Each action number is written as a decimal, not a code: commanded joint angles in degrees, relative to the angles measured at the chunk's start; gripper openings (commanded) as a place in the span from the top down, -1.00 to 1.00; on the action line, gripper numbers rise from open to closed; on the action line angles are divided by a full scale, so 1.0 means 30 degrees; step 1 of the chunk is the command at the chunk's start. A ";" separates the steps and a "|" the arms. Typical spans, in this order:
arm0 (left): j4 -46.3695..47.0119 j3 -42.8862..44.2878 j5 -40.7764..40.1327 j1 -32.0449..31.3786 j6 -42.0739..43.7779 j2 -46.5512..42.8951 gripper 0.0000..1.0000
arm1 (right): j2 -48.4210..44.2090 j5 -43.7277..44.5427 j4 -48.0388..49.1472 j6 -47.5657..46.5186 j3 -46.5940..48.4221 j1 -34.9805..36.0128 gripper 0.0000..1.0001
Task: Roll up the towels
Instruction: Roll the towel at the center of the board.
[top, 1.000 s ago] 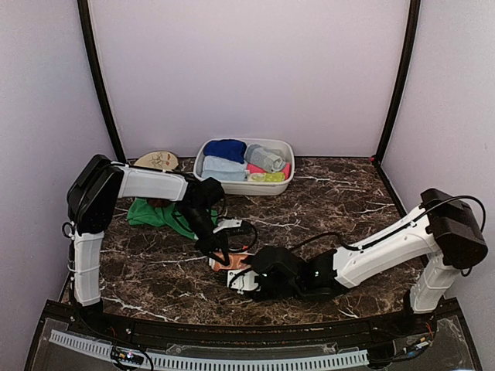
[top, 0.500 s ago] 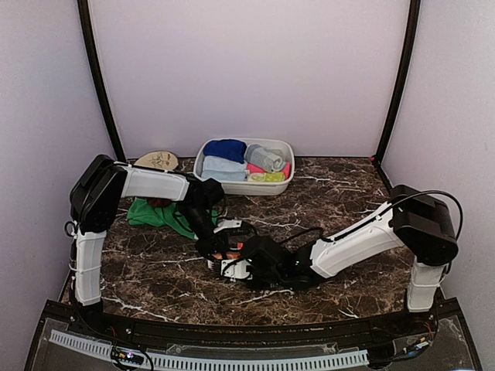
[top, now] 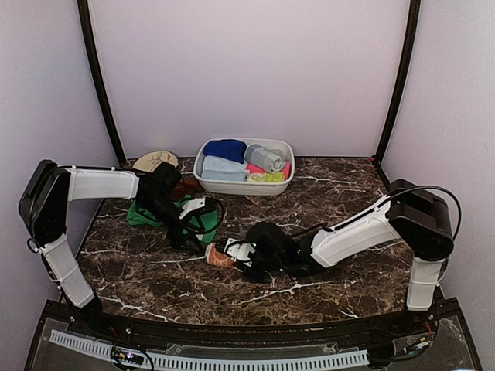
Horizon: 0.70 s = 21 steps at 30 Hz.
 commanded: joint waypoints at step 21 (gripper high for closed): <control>0.6740 -0.2015 -0.4960 -0.4936 0.3289 -0.1666 -0.79 | 0.2396 -1.3015 -0.1431 0.8644 -0.0567 -0.4131 0.63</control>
